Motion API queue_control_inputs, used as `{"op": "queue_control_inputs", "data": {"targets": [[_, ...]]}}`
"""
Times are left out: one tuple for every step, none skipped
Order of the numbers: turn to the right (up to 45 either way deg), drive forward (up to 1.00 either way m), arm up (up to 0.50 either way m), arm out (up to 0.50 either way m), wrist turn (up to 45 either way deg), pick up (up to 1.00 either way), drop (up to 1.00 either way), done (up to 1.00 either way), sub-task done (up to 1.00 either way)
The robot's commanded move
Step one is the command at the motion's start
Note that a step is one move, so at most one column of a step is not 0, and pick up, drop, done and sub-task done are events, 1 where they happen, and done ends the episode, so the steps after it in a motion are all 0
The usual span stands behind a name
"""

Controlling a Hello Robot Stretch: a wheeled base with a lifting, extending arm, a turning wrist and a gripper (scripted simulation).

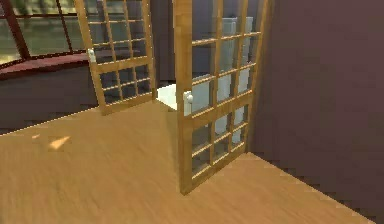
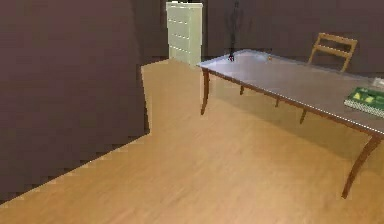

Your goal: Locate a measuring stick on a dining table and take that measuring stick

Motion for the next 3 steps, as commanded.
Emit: {"op": "queue_control_inputs", "data": {"targets": [[0.0,0.55,0.00,0.00,0.0,0.00,0.00,0.00,0.00],[-39.0,0.00,0.00,0.00,0.0,0.00,0.00,0.00,0.00],[-3.0,0.00,0.00,0.00,0.0,0.00,0.00,0.00,0.00]]}}
